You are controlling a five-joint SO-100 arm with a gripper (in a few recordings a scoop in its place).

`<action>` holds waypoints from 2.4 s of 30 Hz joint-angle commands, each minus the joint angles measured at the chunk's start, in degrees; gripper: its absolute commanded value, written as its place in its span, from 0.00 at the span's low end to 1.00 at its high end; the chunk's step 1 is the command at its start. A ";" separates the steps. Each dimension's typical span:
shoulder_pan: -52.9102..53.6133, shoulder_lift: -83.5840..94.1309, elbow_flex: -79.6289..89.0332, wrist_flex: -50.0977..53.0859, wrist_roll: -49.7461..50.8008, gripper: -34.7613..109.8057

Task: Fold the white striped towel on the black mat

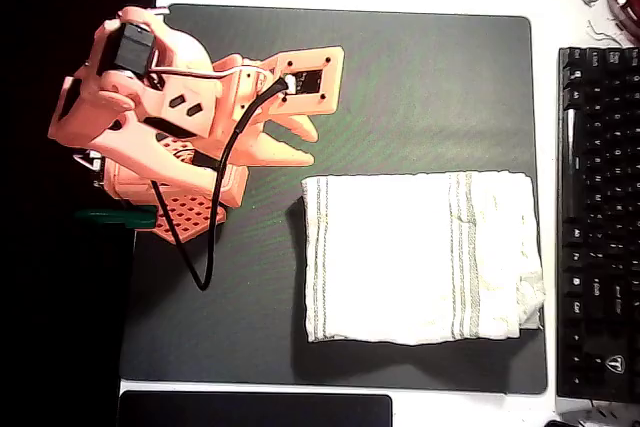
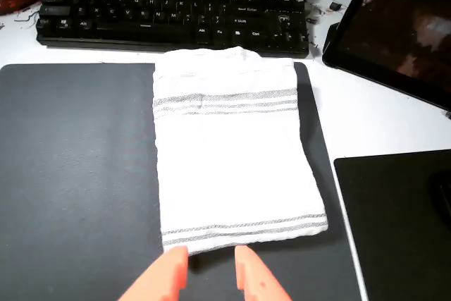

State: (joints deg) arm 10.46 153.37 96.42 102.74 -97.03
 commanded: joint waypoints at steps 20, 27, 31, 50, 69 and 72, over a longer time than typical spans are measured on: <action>-1.85 8.96 13.89 0.26 0.62 0.30; -2.81 8.00 19.51 -0.62 2.99 0.30; -4.83 6.86 23.12 -2.81 4.75 0.30; -12.48 21.62 51.24 -15.03 5.63 0.30; -11.43 33.13 70.93 -21.88 3.43 0.25; -11.16 34.37 72.16 -21.88 3.25 0.24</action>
State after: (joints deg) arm 0.00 186.59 167.78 80.51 -92.55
